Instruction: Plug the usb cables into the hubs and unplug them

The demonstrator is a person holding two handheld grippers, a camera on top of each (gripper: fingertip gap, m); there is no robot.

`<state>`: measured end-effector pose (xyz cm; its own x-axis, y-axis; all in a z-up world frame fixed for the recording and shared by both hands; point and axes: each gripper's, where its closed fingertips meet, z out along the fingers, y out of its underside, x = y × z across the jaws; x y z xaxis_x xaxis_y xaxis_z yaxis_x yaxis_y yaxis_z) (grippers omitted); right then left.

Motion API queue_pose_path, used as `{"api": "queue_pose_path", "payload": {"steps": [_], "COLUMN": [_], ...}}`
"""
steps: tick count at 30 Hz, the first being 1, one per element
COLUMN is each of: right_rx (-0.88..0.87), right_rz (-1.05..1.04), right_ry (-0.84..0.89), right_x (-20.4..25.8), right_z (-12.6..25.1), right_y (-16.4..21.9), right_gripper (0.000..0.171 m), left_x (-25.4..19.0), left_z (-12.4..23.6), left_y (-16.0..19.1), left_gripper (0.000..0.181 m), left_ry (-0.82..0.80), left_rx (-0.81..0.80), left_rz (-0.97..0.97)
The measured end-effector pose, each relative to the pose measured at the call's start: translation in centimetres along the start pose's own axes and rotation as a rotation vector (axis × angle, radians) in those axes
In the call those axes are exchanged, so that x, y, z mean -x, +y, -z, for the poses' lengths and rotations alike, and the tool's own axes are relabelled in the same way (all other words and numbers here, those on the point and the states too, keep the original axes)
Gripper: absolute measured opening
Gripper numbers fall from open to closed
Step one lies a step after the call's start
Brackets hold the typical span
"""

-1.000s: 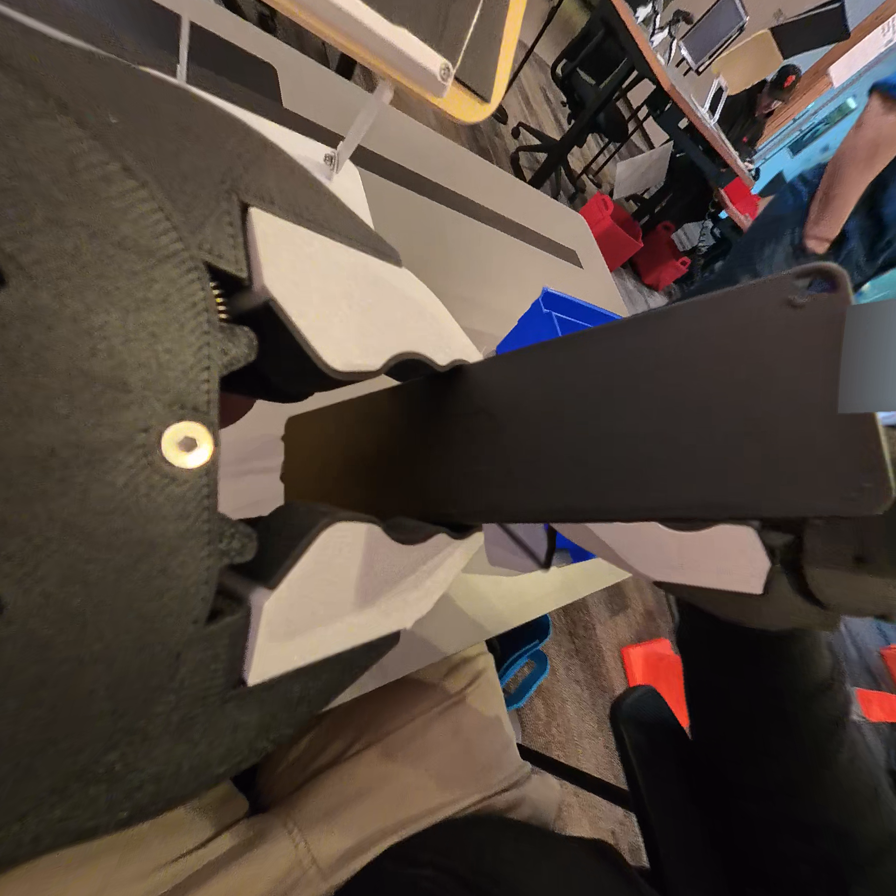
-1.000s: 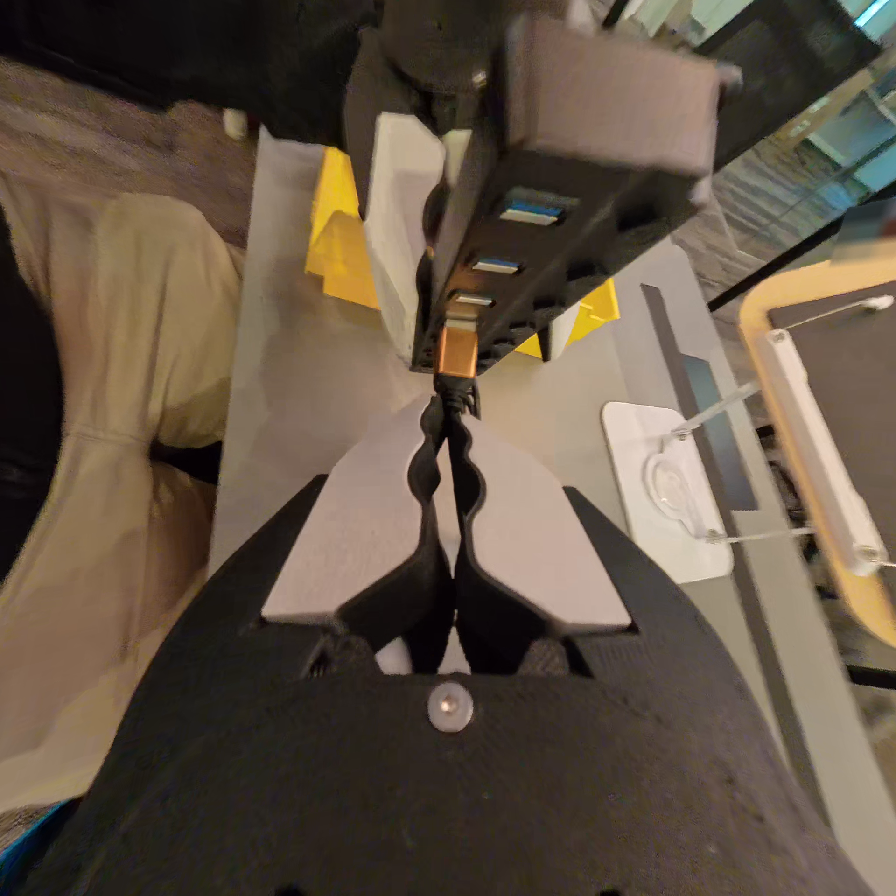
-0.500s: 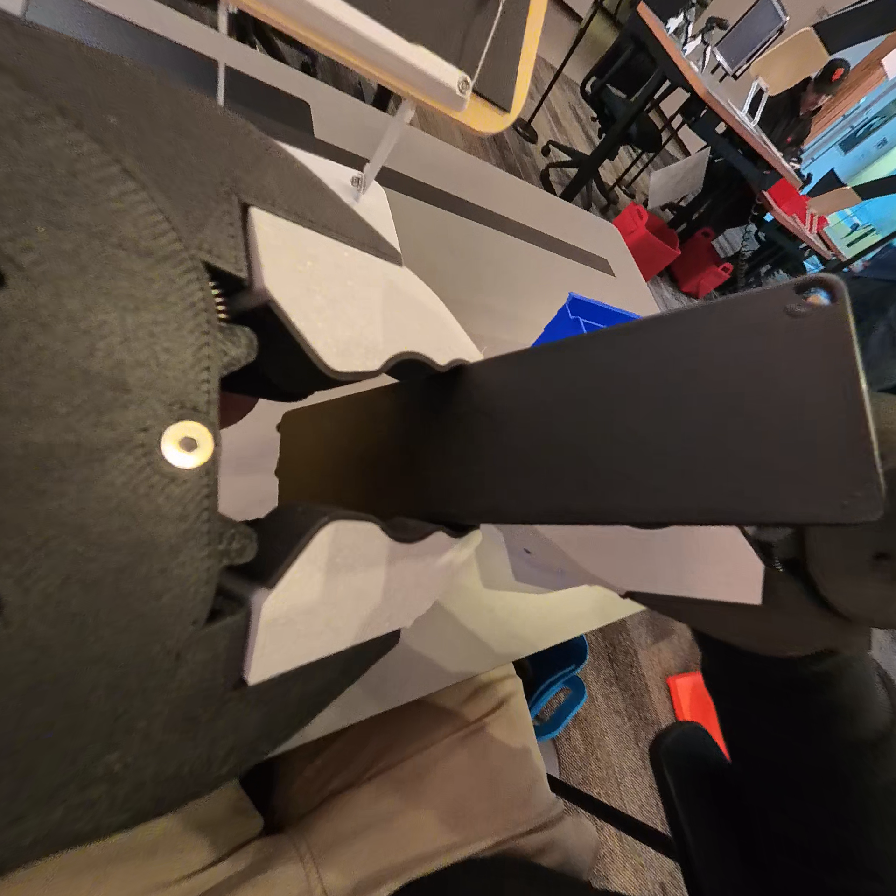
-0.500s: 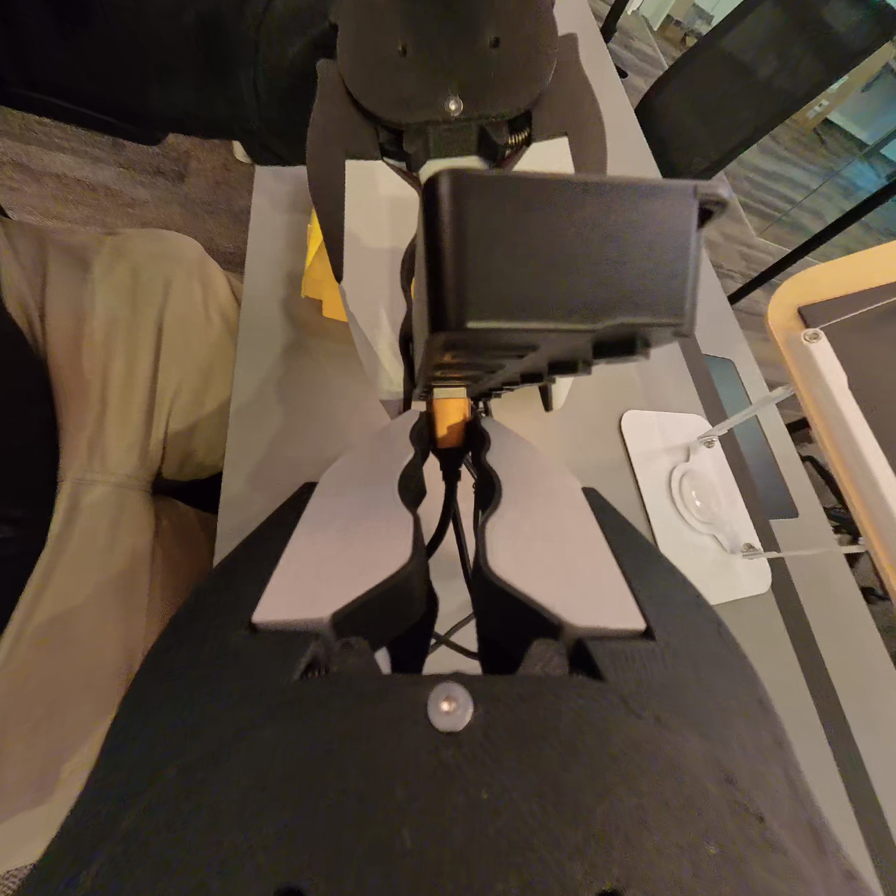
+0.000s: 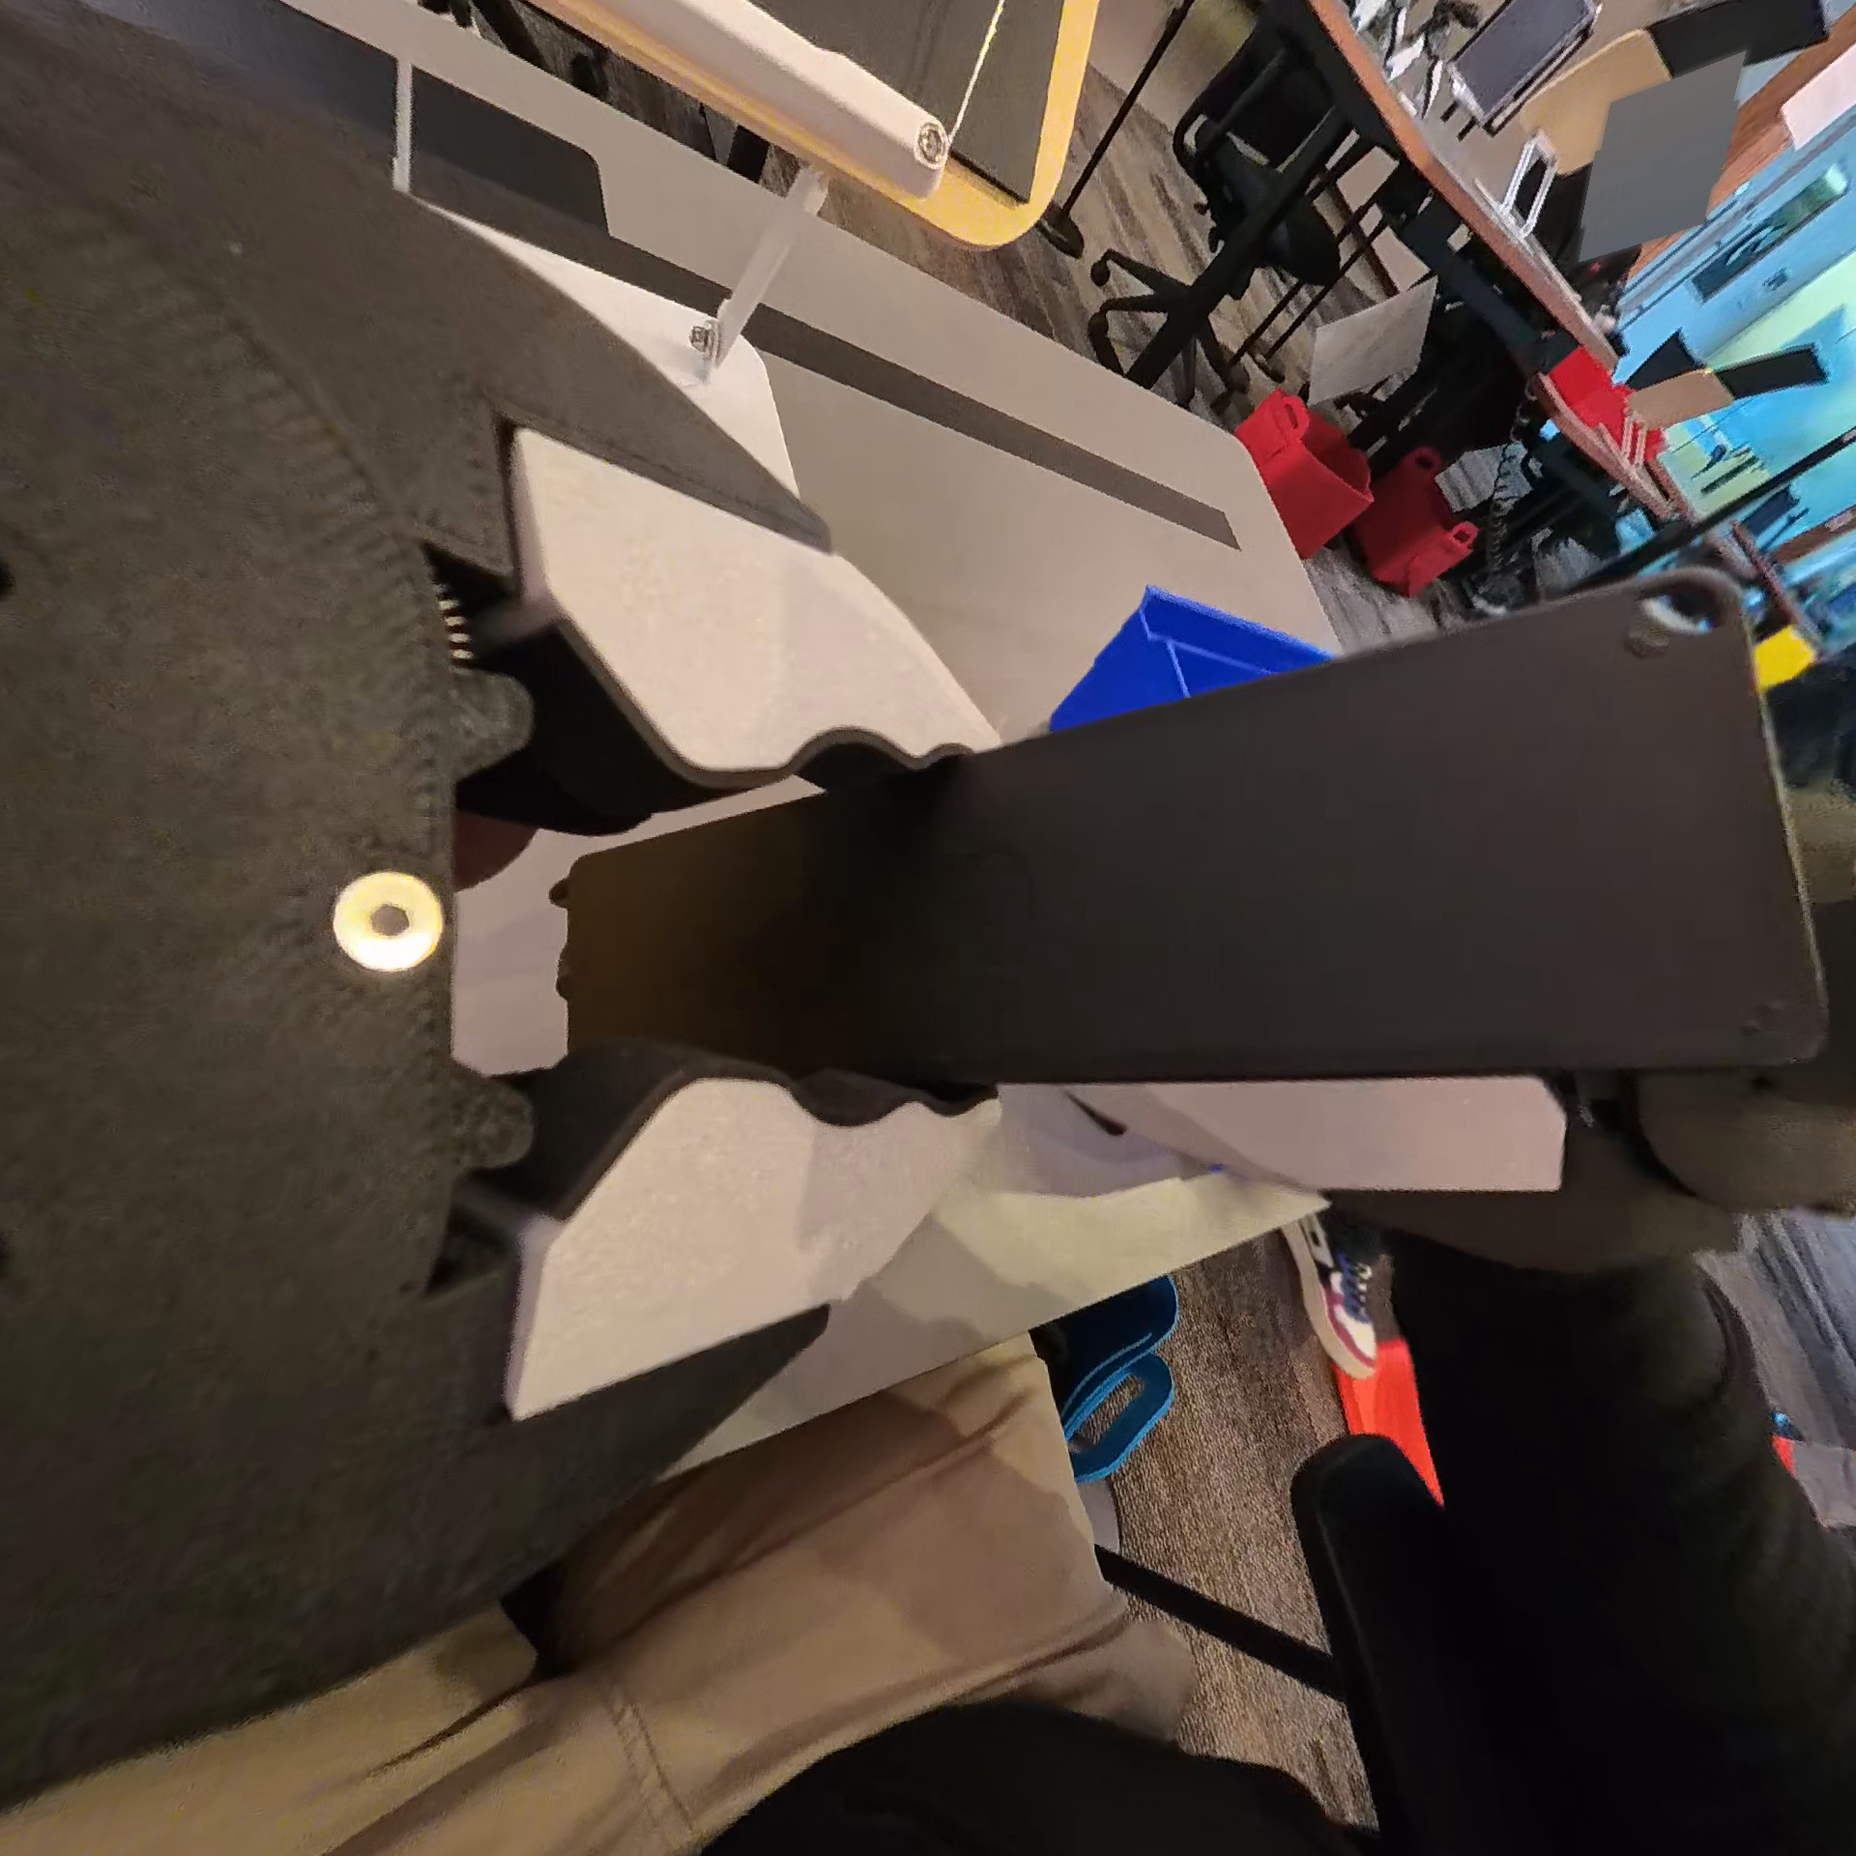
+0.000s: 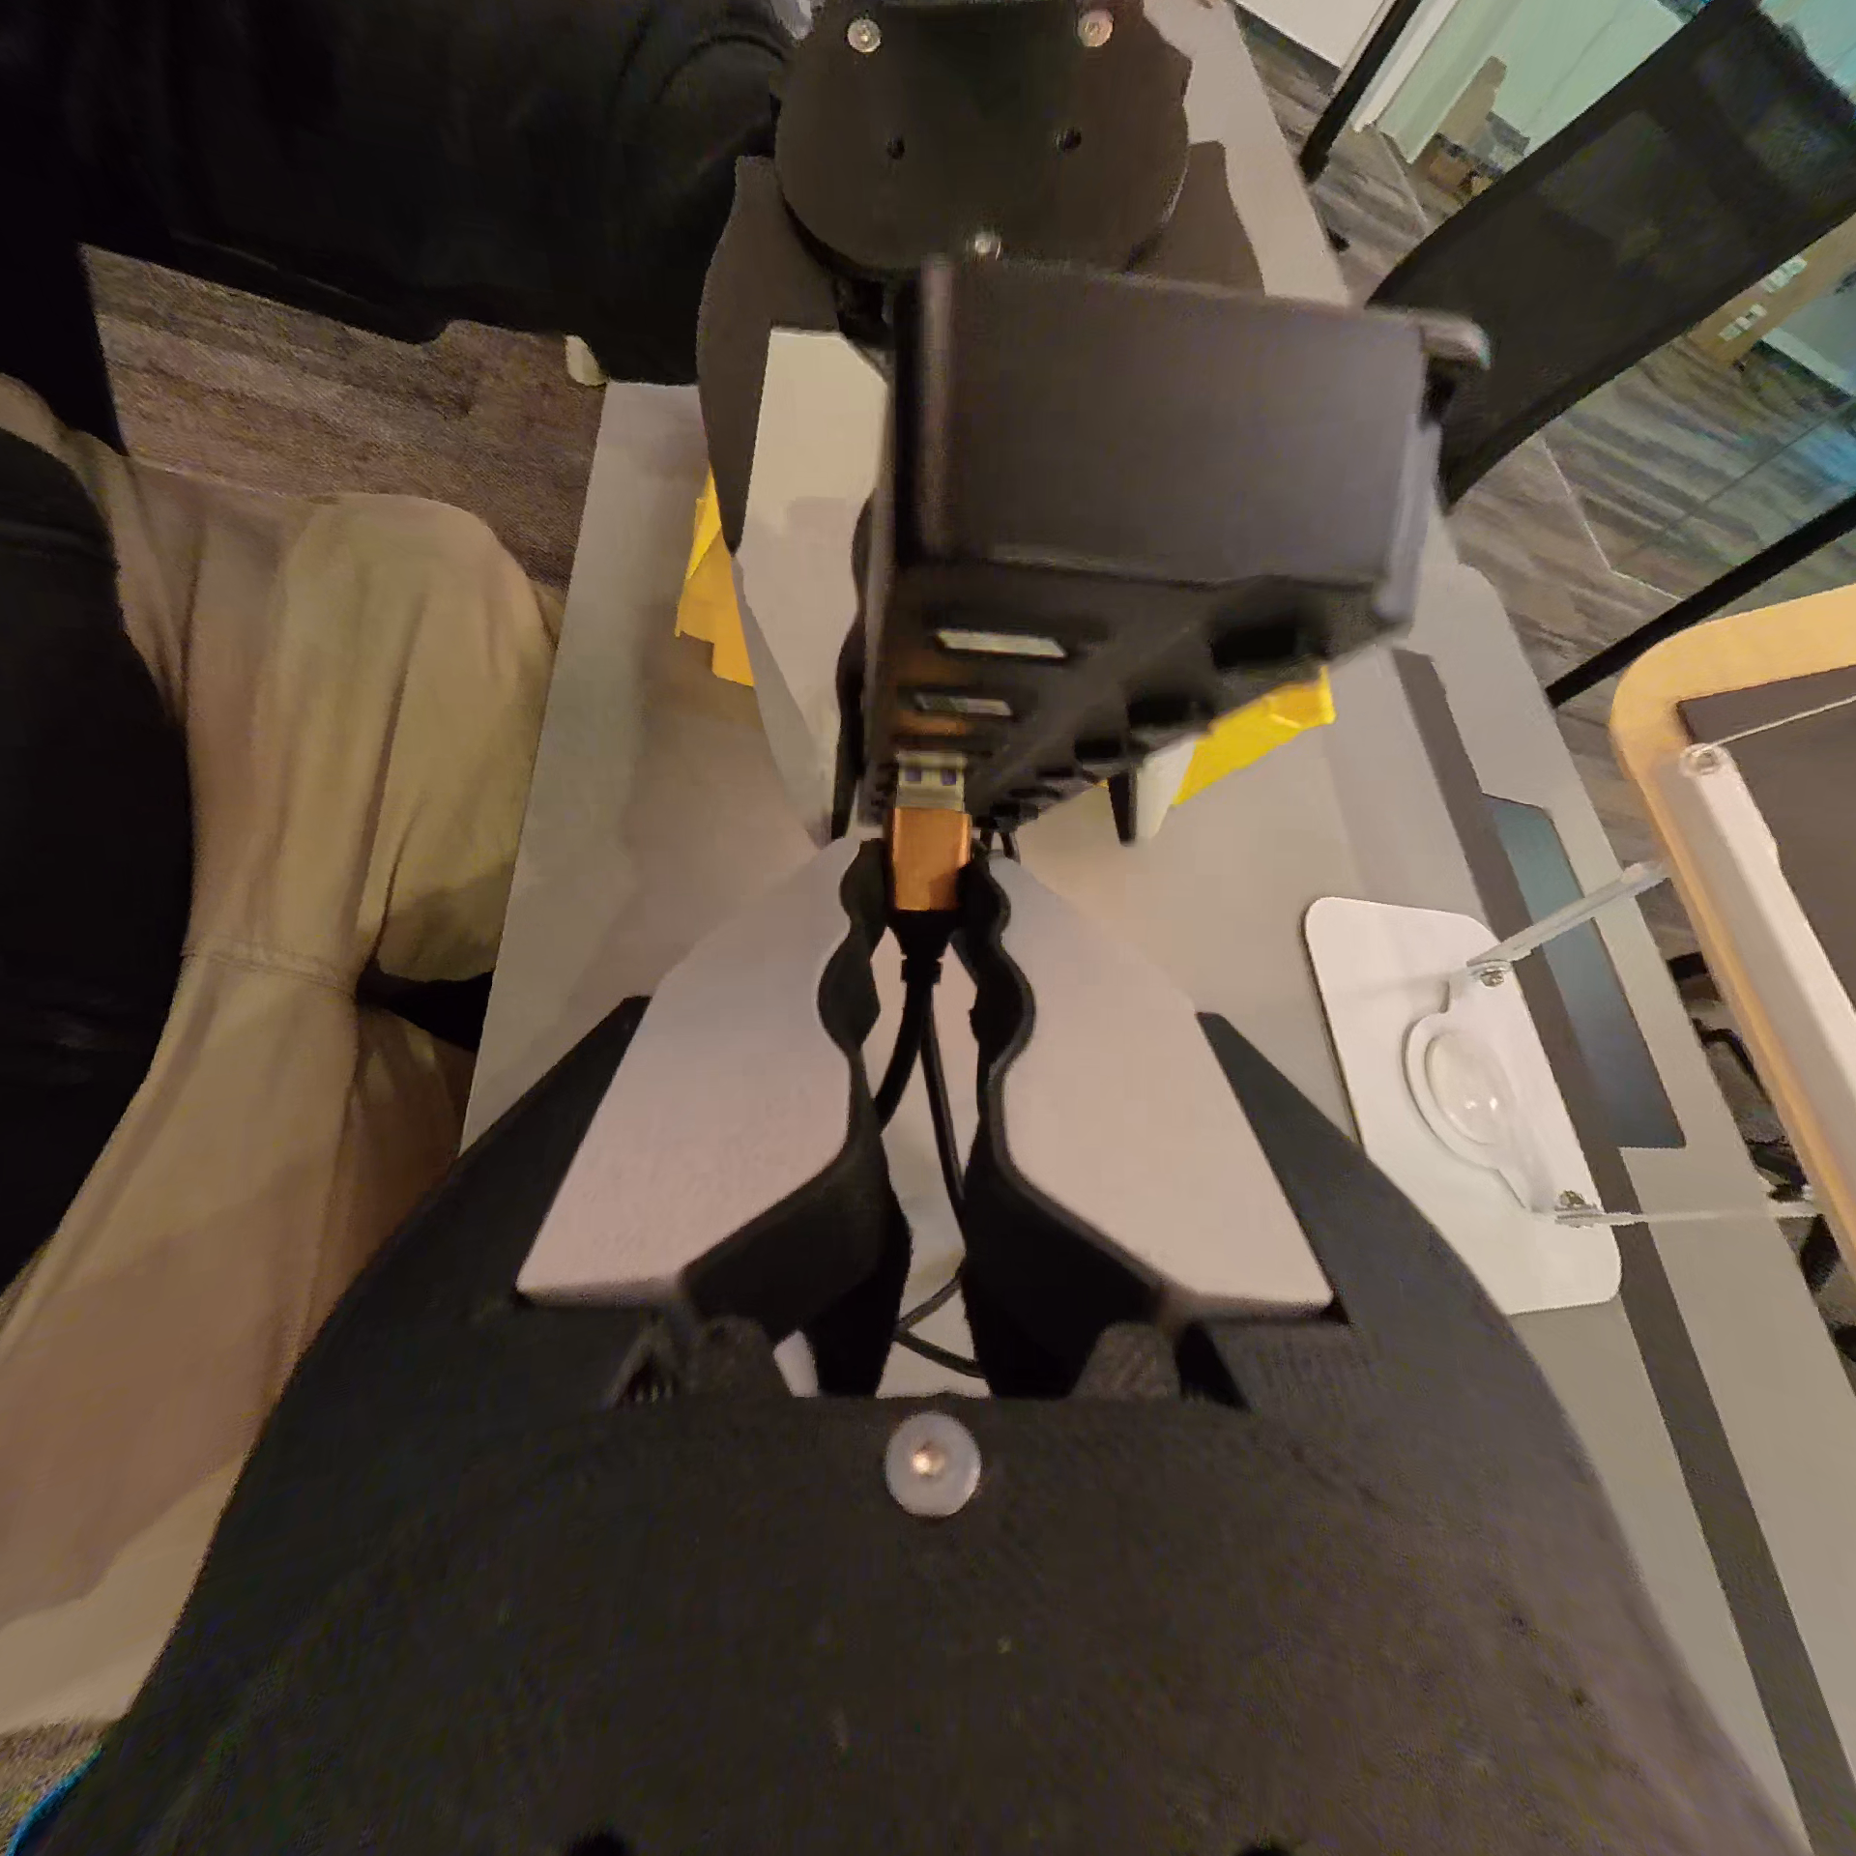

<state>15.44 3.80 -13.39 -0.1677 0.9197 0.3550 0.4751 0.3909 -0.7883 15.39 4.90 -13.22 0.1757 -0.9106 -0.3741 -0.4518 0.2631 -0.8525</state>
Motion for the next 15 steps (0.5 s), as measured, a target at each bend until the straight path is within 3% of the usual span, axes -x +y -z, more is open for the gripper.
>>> {"api": "queue_pose_path", "payload": {"steps": [1, 4, 9, 15], "right_rx": [0.020, -0.054, -0.006, 0.046], "right_rz": [-0.019, -0.127, -0.042, -0.167], "right_ry": [0.005, 0.032, 0.132, 0.383], "right_x": [-0.5, -2.8, -4.5, -9.1], "right_z": [0.3, 3.3, 4.7, 15.3], "right_y": [0.8, 1.9, 0.1, 2.6], "right_gripper": [0.014, 0.014, 0.015, 0.015], "left_x": [0.1, 1.5, 2.3, 4.0], "left_z": [0.5, 2.8, 2.2, 3.5], "left_y": [0.2, 0.0, 0.3, 1.9], "left_gripper": [0.055, 0.055, 0.055, 0.056], "left_ry": [0.001, -0.046, -0.073, -0.142], "left_rx": [0.002, -0.033, 0.017, 0.052], "left_rz": [-0.005, 0.037, 0.007, 0.053]}}
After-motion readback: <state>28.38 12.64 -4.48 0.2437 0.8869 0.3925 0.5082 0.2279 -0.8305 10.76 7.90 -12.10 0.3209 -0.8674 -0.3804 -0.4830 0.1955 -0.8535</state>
